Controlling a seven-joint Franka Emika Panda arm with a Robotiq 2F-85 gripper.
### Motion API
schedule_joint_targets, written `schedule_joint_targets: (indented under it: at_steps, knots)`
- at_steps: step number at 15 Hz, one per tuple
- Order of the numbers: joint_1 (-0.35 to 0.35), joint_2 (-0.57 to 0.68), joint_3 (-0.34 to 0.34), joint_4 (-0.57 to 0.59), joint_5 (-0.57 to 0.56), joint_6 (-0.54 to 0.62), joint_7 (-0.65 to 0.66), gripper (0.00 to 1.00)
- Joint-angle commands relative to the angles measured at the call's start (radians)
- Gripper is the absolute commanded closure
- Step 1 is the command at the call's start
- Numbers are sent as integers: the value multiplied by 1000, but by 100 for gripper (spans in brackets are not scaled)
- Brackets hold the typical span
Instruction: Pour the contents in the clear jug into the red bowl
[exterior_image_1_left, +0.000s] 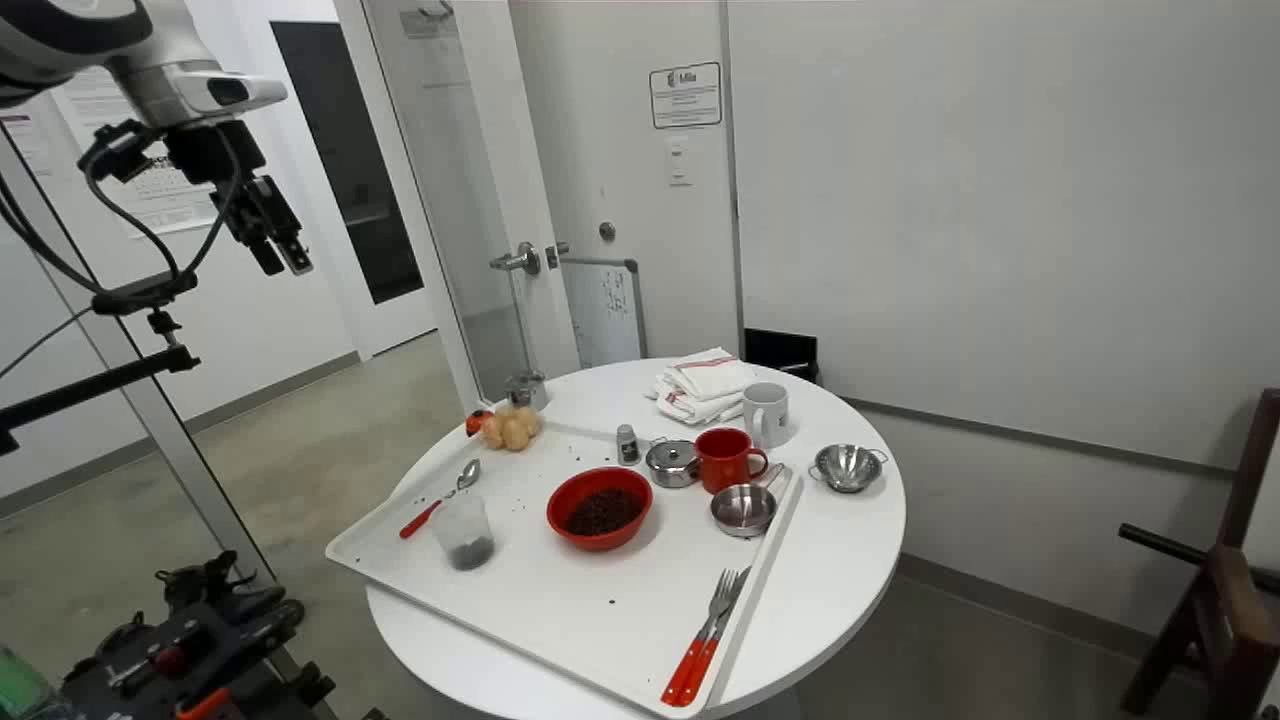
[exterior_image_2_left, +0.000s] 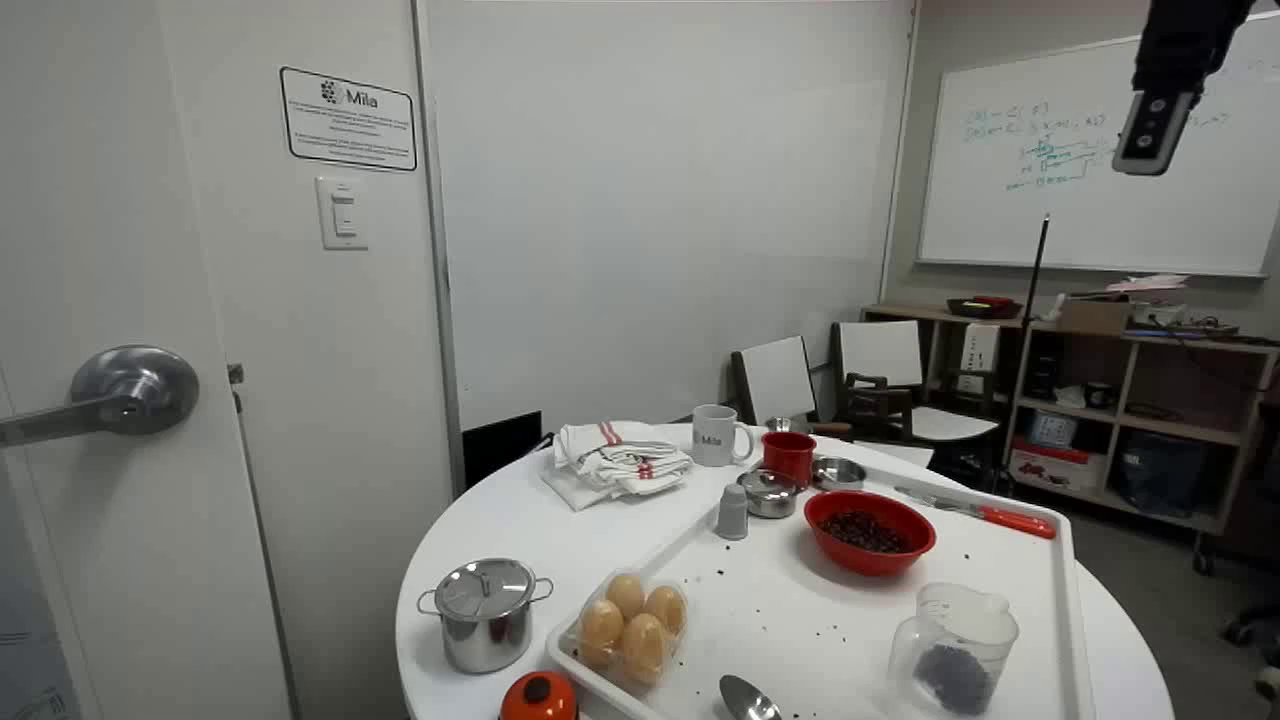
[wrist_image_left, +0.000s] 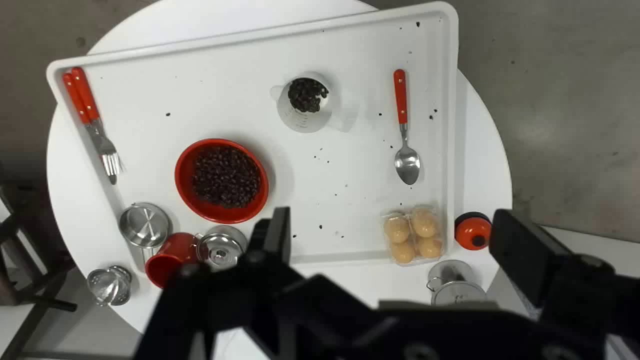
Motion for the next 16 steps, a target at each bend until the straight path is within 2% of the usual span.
schedule_joint_targets:
  at_steps: [1, 9, 12, 16]
  knots:
    - [28, 5, -25, 2, -13, -2, 10, 0]
    - [28, 5, -25, 2, -13, -2, 10, 0]
    - [-7, 33, 7, 1, -11, 23, 225, 0]
    - [-14, 119, 1, 10, -11, 77, 442, 0]
